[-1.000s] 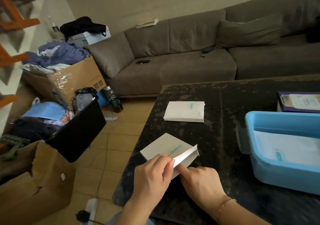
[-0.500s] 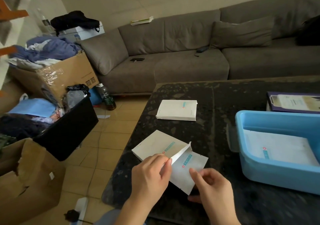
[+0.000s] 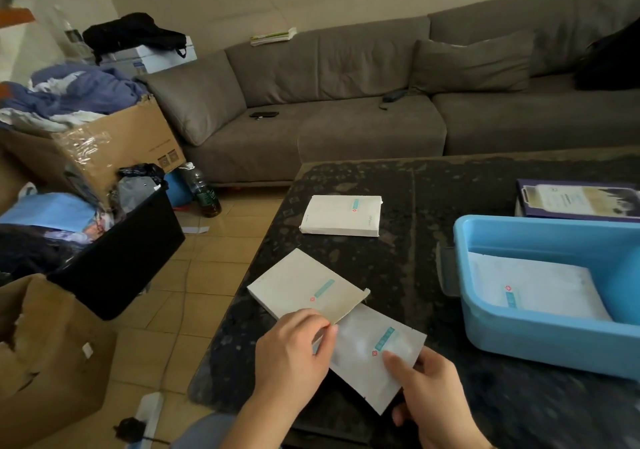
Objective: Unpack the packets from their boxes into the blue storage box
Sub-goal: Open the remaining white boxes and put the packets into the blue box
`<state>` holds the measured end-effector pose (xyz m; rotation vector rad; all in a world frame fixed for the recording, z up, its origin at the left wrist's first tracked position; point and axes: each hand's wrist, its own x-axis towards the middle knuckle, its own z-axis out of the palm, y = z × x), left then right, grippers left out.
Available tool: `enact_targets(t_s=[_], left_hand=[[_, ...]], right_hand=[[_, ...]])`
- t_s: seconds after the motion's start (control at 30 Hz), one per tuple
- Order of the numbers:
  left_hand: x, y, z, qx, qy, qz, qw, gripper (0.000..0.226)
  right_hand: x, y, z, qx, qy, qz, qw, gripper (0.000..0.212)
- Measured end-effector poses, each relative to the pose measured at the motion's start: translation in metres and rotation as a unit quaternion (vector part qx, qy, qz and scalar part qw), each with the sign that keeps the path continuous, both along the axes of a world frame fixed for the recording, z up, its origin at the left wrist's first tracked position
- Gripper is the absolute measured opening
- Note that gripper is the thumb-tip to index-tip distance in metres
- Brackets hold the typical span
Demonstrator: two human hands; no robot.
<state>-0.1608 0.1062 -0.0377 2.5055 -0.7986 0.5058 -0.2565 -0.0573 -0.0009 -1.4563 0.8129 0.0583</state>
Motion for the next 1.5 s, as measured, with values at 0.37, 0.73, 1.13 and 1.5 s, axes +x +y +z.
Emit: enact_targets(t_s=[0.37, 0.73, 1.13, 1.5], left_hand=[[0.016, -0.078, 0.118, 0.035, 0.306, -0.258, 0.916, 0.030], [0.024, -0.108, 0.135, -0.050, 0.591, -0.331, 0.734, 0.027], [-0.046, -0.180, 0.131, -0.464, 0.503, -0.116, 0.720, 0.028], [0.011, -0.194, 0.162, -0.312, 0.492, -0.196, 0.789, 0.032]], right_hand=[[-0.054, -0.047, 0.034, -0.015, -0.057, 0.043, 0.997, 0.011], [-0.067, -0.087, 0.077, 0.056, -0.275, -0.038, 0.959, 0.035], [-0.041, -0.103, 0.081, -0.064, -0.277, -0.107, 0.953, 0.012], [-0.063, -0.230, 0.109, -0.118, -0.131, 0.083, 0.981, 0.029]])
